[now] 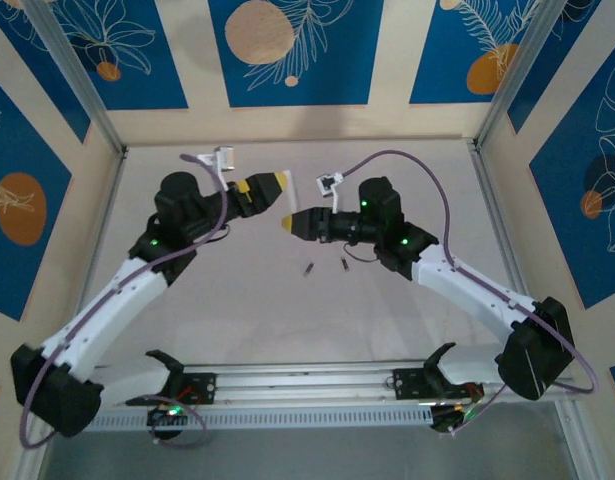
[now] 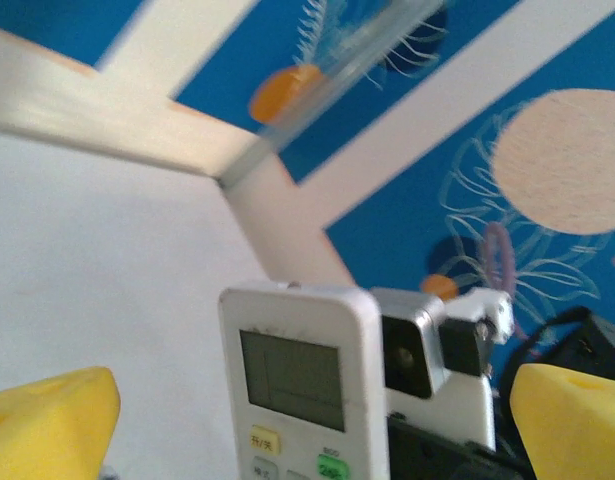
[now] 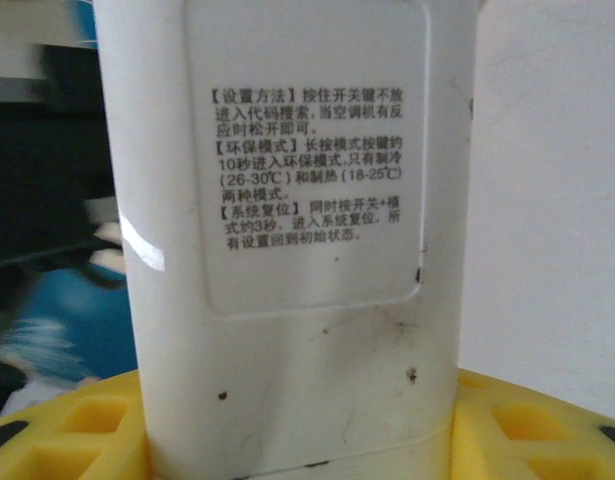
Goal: Load the batteries into the remote control
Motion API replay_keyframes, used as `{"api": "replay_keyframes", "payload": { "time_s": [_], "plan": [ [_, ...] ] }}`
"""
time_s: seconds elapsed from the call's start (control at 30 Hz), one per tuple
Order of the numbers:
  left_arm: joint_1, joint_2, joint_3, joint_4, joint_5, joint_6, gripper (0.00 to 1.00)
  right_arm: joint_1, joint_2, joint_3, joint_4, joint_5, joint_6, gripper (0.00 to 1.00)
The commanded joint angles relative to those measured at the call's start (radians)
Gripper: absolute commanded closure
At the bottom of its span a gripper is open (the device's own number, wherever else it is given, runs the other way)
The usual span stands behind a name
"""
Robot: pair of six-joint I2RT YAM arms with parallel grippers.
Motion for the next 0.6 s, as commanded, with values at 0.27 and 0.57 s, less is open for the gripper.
{"api": "replay_keyframes", "payload": {
  "time_s": [0.27, 0.57],
  "plan": [
    [-0.006, 0.027, 0.107, -0.498, -0.114, 0.010, 0.25, 0.198, 0.108, 0.222, -0.403, 0.575, -0.312, 0.65],
    [-0.009, 0.123, -0.009, -0.147, 0.153, -0.136, 0.58, 0.237, 0.138, 0.243, -0.391, 0.515, -0.355, 0.64]
  ]
}}
